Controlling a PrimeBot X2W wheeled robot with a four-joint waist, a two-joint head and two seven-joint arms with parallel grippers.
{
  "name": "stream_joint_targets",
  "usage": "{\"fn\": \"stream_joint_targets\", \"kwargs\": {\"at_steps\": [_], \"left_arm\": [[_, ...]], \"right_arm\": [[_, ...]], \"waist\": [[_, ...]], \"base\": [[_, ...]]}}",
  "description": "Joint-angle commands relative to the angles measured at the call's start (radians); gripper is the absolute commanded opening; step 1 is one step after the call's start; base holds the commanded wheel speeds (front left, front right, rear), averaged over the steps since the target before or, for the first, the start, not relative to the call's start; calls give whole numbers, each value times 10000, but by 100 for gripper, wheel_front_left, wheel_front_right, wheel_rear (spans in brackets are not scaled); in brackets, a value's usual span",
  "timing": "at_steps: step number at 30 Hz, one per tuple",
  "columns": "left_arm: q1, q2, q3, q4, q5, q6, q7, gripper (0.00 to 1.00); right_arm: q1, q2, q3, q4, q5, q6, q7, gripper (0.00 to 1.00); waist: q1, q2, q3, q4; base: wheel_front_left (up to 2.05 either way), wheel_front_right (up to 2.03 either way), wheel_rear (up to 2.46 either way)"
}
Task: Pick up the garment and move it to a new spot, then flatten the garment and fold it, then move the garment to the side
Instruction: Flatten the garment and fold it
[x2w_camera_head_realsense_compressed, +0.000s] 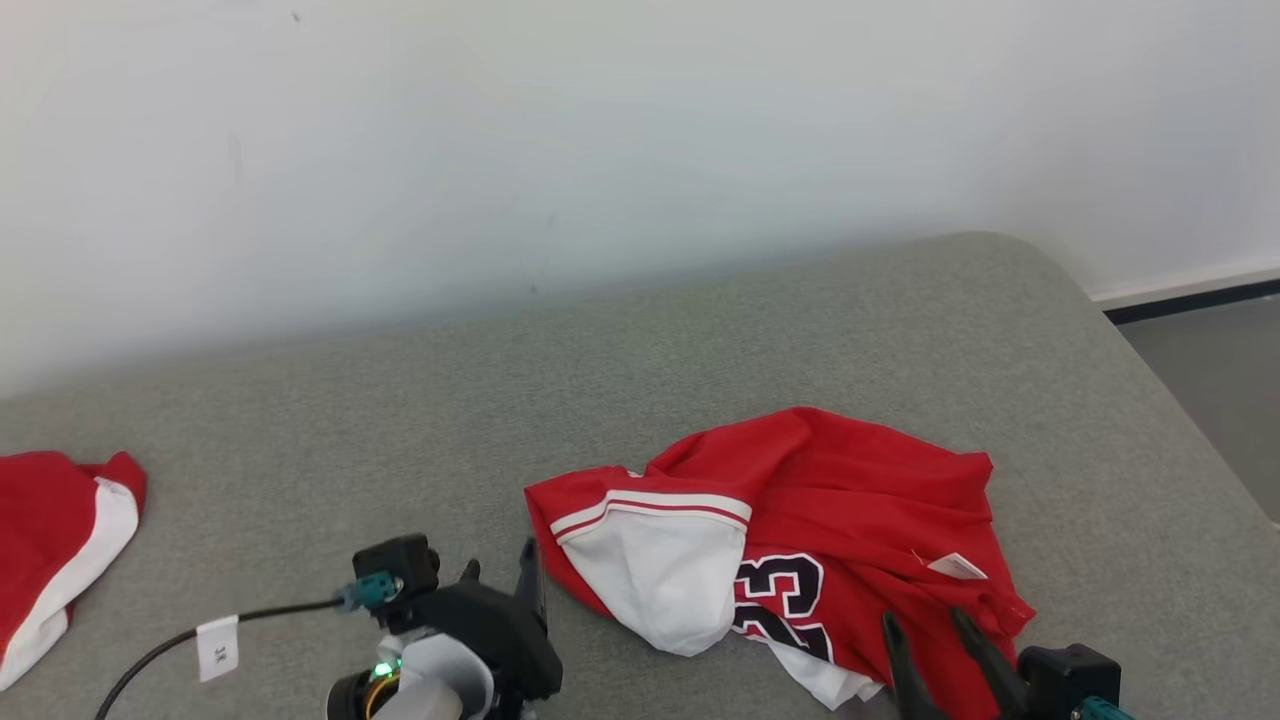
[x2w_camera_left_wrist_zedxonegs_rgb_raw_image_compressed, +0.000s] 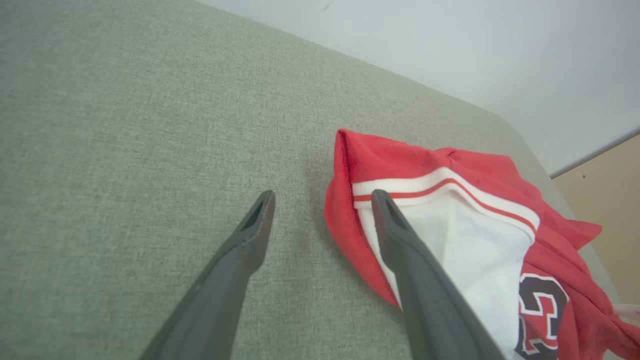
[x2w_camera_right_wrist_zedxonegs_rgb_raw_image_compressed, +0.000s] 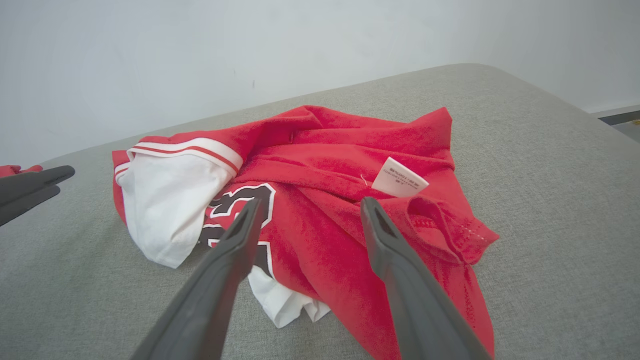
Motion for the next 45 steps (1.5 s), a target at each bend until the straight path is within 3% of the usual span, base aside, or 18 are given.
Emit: {"fn": "stream_joint_targets", "kwargs": {"at_steps": [1,8,24,26,28,29,30,32,33,39,45], "left_arm": [[284,-21,-32,-102,-93,-239,-56,100],[744,-225,-944,-767,89,-783,582,100],[287,-404,-1724,-361,-36,-241,759,99],[237,-404,-1751,-281,-54,-246,746,79],[192,-408,-1767,-183,-77,-252,729,70],[185,-410,-1757,-136,-126,-235,714,49],[142,-409,-1771,-79,-123,-198,673,45],[40,-407,-1766,-17,-167,-163,541,9],[1,-407,-1774,0,-178,-170,513,0],[-102,-405,-1661,-50,-316,-412,-6,0],[226,-84,-740,-967,-773,-752,-759,0]], "right_arm": [[88,-5,-28,-12,19,34,-18,100],[153,-9,-2,-35,48,34,65,100],[60,-2,60,-28,123,34,-23,100],[37,1,75,-20,149,34,-44,100],[-24,-1,85,-2,168,34,-56,100],[-54,0,92,13,176,34,-68,100],[-89,0,105,29,188,34,-81,100],[-152,4,126,60,202,34,-102,100],[-161,5,135,80,201,34,-119,100],[-64,7,88,154,212,34,-215,100],[-44,5,-170,-12,90,34,-212,100]], "waist": [[0,-1,-77,147],[0,-1,-97,223],[0,-1,353,-902],[0,-1,403,-960],[0,-1,446,-1005],[0,-1,462,-1019],[0,-1,477,-1028],[0,-1,496,-1023],[0,-1,499,-1010],[0,-1,469,-810],[0,-1,407,-468]], "base": [[0,0,0],[0,0,0],[0,0,0],[0,0,0],[0,0,0],[0,0,0],[0,0,0],[0,0,0],[0,0,0],[0,0,0],[0,0,0]]}}
